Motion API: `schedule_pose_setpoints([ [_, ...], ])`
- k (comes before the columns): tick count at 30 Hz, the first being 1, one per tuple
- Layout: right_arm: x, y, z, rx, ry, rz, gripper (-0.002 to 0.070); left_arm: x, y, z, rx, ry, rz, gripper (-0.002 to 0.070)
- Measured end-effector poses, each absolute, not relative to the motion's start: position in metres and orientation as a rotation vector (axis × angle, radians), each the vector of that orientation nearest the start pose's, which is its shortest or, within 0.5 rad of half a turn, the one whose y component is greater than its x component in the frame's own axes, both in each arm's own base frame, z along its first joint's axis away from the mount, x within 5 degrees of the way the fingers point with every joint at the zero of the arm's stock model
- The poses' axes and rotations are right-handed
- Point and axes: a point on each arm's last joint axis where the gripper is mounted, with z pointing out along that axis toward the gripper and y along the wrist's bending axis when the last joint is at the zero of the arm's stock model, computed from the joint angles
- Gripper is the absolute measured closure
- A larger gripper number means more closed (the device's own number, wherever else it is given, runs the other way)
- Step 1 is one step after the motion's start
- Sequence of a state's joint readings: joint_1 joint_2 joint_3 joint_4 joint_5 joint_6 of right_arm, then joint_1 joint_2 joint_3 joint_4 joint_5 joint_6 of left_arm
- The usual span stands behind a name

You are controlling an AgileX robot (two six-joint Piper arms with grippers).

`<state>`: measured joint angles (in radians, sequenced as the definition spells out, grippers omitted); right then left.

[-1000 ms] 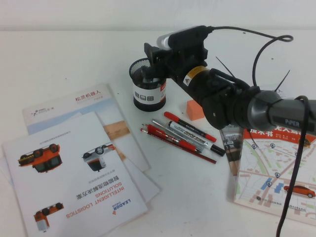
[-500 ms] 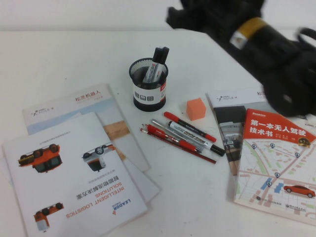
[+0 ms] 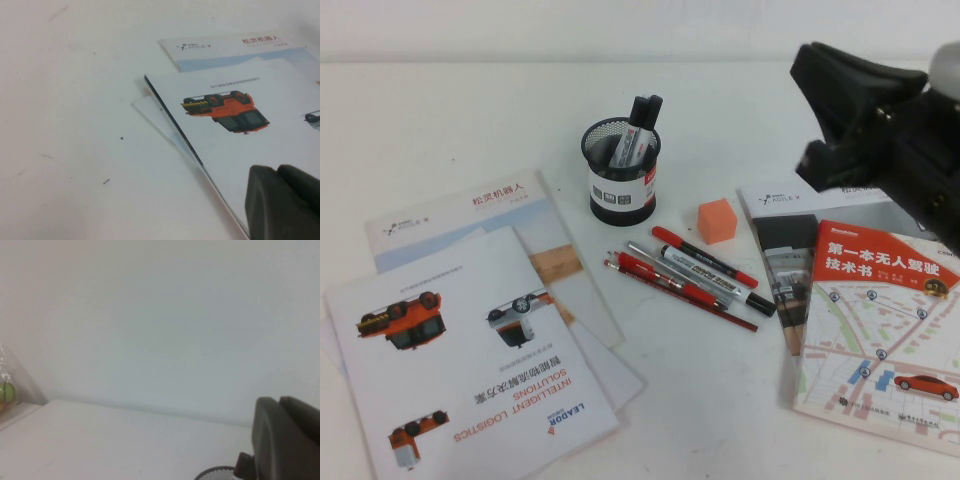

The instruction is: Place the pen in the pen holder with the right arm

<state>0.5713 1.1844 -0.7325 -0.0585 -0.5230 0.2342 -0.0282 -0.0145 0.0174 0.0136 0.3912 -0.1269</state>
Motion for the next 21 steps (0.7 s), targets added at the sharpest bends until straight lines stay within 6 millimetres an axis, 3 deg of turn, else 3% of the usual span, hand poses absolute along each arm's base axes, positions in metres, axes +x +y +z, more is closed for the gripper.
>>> schedule_pose_setpoints([
  [13,0.157,0.115,0.389,-0.506,1.199,0.525,0.0695,0.052,-0.001,0.173,-0.084,1.877,-0.093,0.0677],
  [21,0.147,0.099,0.380,-0.515,1.405,0.418,0.0695,0.052,-0.001,0.173,-0.084,1.877,-0.093,0.0678],
])
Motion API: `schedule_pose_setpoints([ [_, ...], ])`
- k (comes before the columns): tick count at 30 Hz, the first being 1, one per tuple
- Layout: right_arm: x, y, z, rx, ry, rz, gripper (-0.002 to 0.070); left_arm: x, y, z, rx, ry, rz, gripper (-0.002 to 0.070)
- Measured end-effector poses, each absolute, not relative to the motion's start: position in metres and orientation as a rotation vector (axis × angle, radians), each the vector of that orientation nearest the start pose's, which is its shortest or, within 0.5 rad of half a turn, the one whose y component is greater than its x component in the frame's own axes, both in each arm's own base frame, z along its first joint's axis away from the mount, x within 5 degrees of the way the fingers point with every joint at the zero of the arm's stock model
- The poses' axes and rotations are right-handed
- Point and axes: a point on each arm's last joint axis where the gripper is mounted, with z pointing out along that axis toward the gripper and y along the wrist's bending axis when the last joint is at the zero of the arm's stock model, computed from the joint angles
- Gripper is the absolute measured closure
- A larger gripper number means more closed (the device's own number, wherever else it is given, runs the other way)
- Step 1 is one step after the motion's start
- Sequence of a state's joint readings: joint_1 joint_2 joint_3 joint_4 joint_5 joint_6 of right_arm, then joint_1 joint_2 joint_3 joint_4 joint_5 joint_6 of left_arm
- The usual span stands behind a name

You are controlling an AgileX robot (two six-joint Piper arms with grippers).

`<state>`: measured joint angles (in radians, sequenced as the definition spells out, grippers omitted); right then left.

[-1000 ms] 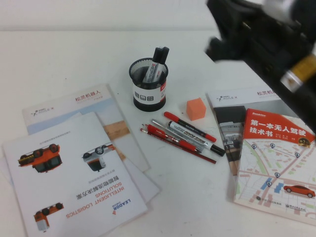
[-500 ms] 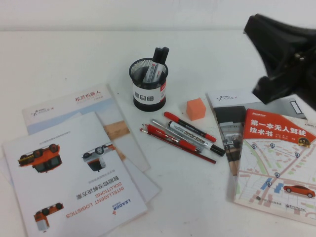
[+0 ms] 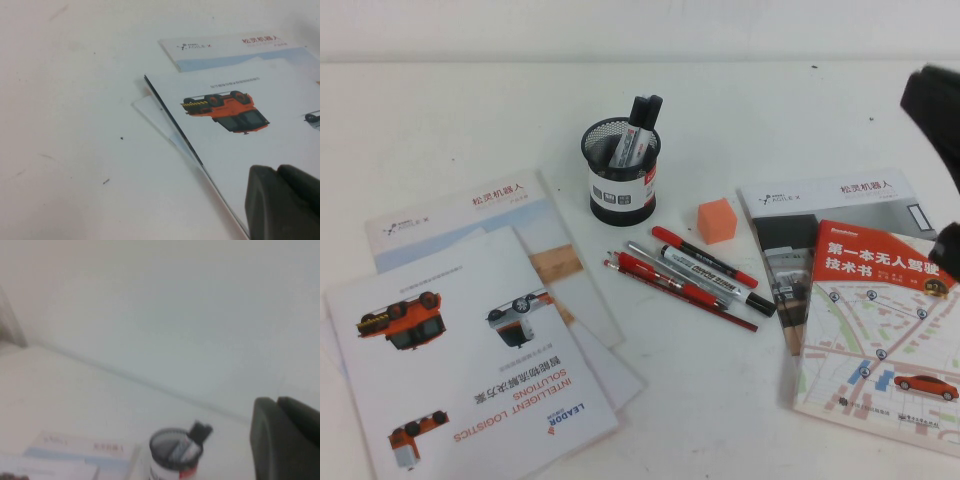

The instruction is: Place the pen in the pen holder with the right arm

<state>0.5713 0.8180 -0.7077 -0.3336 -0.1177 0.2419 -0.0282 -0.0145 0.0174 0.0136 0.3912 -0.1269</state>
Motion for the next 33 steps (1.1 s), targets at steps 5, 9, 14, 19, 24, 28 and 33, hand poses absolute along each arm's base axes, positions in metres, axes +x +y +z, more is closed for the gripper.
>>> schedule_pose_setpoints([
  [5,0.148,0.095,0.371,-0.518,1.508,0.380,0.0695,0.052,-0.001,0.173,-0.084,1.877,-0.093,0.0677],
  [9,0.148,0.093,0.366,-0.518,1.567,0.359,0.0695,0.052,-0.001,0.173,-0.084,1.877,-0.093,0.0678],
  [14,0.148,0.087,0.346,-0.494,1.803,0.314,0.0695,0.052,-0.001,0.173,-0.084,1.877,-0.093,0.0677],
  [19,0.139,0.078,0.337,-0.485,1.941,0.265,0.0695,0.052,-0.001,0.173,-0.084,1.877,-0.093,0.0678],
  [24,0.117,0.060,0.346,-0.461,1.919,0.242,0.0695,0.052,-0.001,0.173,-0.084,1.877,-0.093,0.0678],
  [28,0.092,0.040,0.351,-0.413,1.893,0.224,0.0695,0.052,-0.001,0.173,-0.084,1.877,-0.093,0.0678],
  [33,0.066,0.013,0.329,-0.245,1.791,0.151,0.0695,0.052,-0.001,0.173,-0.084,1.877,-0.093,0.0677],
])
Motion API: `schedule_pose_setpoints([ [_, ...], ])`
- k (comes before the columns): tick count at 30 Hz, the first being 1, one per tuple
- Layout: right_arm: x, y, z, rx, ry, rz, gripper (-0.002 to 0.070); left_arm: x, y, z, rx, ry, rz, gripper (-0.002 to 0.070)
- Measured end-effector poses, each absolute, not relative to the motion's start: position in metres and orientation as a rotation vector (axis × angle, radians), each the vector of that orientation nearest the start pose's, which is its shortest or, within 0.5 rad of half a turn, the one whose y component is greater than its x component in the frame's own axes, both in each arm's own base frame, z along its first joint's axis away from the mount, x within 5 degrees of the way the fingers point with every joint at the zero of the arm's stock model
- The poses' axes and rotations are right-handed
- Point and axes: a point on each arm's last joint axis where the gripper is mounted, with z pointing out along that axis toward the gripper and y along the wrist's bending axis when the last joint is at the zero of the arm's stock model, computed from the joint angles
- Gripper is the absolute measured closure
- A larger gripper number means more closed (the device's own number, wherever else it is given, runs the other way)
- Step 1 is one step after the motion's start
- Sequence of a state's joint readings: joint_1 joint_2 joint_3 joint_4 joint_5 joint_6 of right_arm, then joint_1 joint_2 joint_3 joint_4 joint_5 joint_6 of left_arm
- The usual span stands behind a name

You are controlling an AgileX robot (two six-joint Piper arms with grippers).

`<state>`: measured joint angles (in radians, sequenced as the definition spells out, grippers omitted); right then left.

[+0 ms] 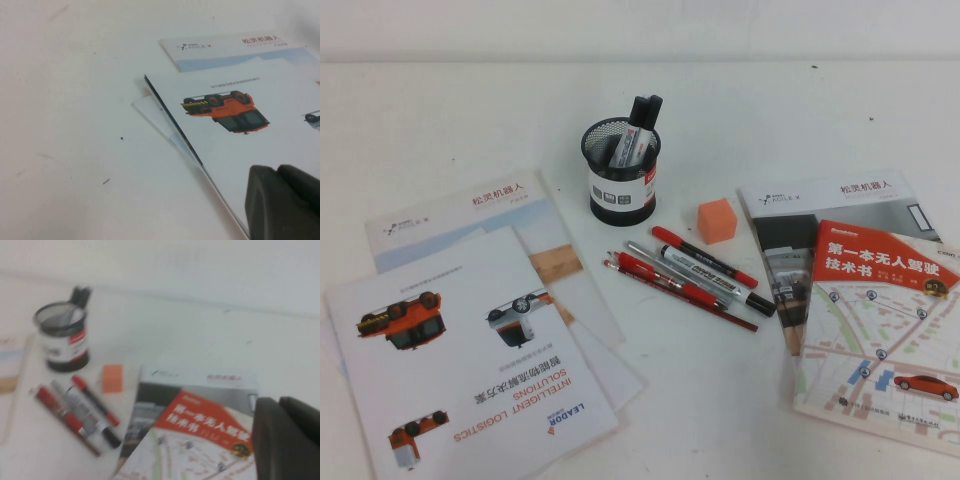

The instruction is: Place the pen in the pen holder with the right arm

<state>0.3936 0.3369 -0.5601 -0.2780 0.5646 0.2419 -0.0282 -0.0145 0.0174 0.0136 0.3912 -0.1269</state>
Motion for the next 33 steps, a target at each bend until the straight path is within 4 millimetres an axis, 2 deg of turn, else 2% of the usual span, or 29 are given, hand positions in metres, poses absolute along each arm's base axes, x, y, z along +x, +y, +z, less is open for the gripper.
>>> schedule_pose_setpoints([
  [4,0.053,0.005,0.299,-0.069,1.697,0.153,0.0695,0.052,-0.001,0.173,-0.084,1.877,-0.093,0.0678],
  [8,0.055,0.003,0.265,0.073,1.617,0.174,0.0695,0.052,-0.001,0.173,-0.084,1.877,-0.093,0.0677],
  [13,0.060,0.002,0.245,0.115,1.542,0.167,0.0695,0.052,-0.001,0.173,-0.084,1.877,-0.093,0.0678],
  [18,0.063,0.002,0.222,0.122,1.592,0.163,0.0695,0.052,-0.001,0.173,-0.084,1.877,-0.093,0.0677],
  [23,0.057,0.001,0.193,0.130,1.654,0.156,0.0695,0.052,-0.001,0.173,-0.084,1.877,-0.093,0.0678],
  [33,0.054,0.001,0.176,0.171,1.823,0.164,0.0695,0.052,-0.001,0.173,-0.084,1.877,-0.093,0.0677],
])
